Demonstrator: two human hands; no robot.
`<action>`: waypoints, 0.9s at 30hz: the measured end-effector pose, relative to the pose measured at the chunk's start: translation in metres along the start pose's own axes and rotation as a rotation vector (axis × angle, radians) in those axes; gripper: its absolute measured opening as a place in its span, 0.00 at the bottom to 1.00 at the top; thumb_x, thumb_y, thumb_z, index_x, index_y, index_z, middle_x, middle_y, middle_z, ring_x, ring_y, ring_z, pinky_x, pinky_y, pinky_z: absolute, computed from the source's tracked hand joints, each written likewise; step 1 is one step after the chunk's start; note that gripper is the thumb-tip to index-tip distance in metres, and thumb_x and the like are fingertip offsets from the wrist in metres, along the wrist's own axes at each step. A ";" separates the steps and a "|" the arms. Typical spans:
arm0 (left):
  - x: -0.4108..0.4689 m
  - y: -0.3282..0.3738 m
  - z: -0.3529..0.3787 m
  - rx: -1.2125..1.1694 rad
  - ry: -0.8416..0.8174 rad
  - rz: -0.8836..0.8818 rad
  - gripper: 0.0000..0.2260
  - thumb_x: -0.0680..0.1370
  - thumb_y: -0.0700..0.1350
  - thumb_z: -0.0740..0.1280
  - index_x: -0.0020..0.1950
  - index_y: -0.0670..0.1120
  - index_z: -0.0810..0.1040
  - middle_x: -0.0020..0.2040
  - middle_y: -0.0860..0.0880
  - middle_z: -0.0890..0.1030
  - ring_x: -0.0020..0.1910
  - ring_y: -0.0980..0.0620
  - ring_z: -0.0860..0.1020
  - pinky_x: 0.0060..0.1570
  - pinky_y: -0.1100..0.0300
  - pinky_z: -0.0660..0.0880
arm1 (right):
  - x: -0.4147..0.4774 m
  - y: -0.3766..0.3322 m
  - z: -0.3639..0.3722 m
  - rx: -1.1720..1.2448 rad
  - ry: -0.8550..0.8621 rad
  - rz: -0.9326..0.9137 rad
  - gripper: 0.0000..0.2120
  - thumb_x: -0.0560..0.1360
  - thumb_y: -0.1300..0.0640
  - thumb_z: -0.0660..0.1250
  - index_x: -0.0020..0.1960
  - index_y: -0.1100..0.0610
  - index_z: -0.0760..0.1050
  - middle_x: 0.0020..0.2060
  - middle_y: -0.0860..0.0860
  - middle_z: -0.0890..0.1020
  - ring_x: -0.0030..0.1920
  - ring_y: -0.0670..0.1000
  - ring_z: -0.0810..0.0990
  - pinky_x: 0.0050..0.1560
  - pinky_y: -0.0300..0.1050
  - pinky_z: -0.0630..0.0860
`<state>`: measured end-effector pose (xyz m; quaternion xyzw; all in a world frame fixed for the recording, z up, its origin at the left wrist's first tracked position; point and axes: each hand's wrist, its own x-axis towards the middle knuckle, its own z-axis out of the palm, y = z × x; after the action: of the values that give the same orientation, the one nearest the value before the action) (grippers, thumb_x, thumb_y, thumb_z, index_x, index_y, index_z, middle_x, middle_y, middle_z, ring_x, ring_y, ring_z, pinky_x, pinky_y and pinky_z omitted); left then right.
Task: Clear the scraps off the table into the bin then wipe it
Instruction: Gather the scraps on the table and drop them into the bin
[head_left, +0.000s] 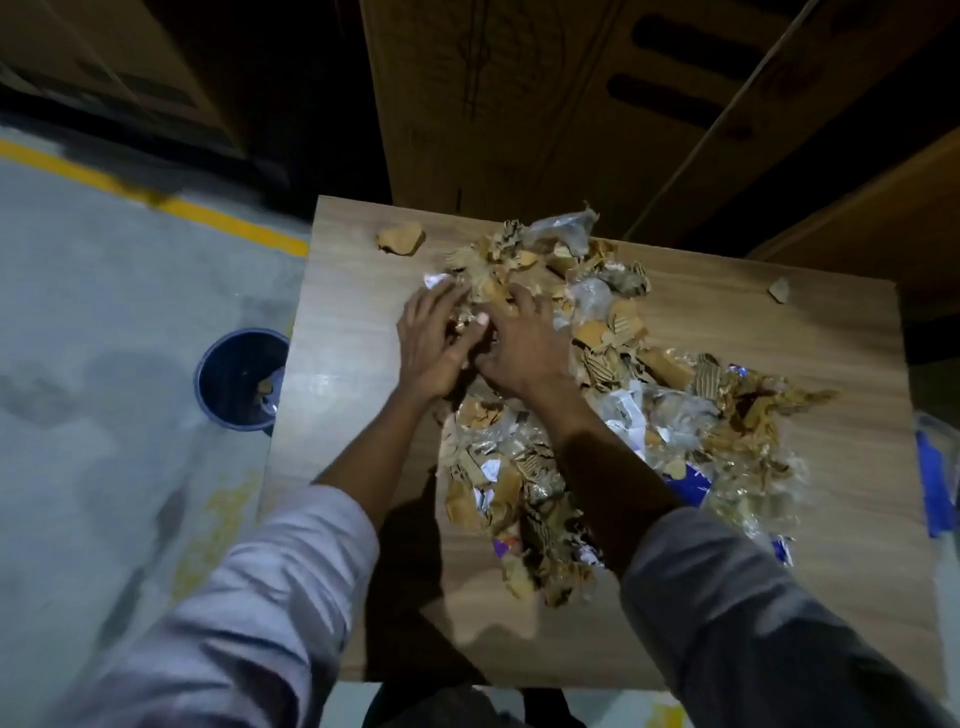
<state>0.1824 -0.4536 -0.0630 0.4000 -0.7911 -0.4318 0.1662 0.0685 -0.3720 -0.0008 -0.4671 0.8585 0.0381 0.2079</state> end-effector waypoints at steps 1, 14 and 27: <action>-0.009 0.007 0.007 -0.021 -0.016 -0.002 0.33 0.76 0.70 0.57 0.77 0.54 0.71 0.77 0.51 0.69 0.76 0.47 0.61 0.74 0.47 0.58 | -0.008 0.005 -0.002 0.028 0.011 0.004 0.33 0.74 0.41 0.71 0.76 0.39 0.63 0.81 0.53 0.57 0.79 0.65 0.57 0.69 0.75 0.66; -0.106 0.094 0.015 -0.452 -0.022 -0.010 0.24 0.79 0.59 0.66 0.72 0.49 0.75 0.68 0.51 0.74 0.72 0.51 0.69 0.72 0.49 0.68 | -0.112 0.053 -0.026 0.325 0.158 -0.071 0.21 0.73 0.60 0.69 0.65 0.48 0.79 0.70 0.55 0.74 0.72 0.58 0.70 0.67 0.54 0.74; -0.160 0.105 0.047 0.157 -0.177 0.173 0.22 0.85 0.58 0.53 0.74 0.51 0.72 0.69 0.50 0.77 0.71 0.49 0.64 0.71 0.46 0.59 | -0.183 0.093 0.017 0.409 0.200 0.018 0.20 0.78 0.40 0.59 0.65 0.49 0.73 0.66 0.48 0.80 0.70 0.52 0.75 0.75 0.67 0.56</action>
<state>0.2019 -0.2715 0.0090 0.3027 -0.8654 -0.3864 0.1006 0.0850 -0.1711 0.0439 -0.4091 0.8688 -0.1814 0.2120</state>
